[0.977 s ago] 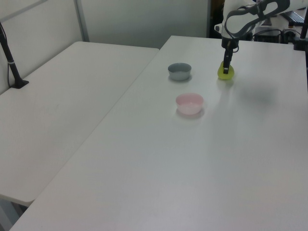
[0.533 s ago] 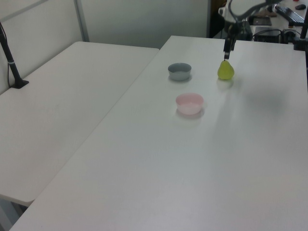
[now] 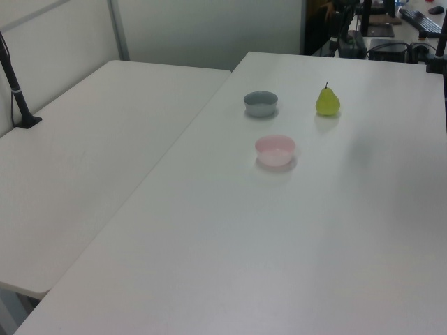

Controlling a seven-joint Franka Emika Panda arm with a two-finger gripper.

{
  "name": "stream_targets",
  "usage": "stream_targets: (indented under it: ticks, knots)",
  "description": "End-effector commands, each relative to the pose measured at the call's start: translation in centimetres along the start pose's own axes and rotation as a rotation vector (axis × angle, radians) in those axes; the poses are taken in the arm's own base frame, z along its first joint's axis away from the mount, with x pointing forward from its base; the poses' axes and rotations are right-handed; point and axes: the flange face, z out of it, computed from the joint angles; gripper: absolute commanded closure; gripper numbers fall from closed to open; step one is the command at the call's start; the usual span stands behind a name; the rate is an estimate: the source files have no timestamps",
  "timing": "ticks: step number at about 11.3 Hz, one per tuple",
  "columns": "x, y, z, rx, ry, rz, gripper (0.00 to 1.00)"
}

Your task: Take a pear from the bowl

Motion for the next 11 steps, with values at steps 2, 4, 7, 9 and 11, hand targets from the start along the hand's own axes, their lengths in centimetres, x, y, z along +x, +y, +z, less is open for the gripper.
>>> stream_targets:
  ticks: [2, 4, 7, 9, 11]
  knots:
    - [-2.0, -8.8, -2.3, 0.015, -0.036, -0.051, 0.00]
    - [-1.0, -9.0, -1.5, 0.019, -0.003, -0.056, 0.00]
    - [0.1, -9.2, -1.0, 0.018, 0.060, -0.053, 0.00]
    - [0.1, -9.9, -0.9, 0.020, 0.054, -0.057, 0.00]
    - [0.1, -9.8, -0.9, 0.020, 0.050, -0.057, 0.00]
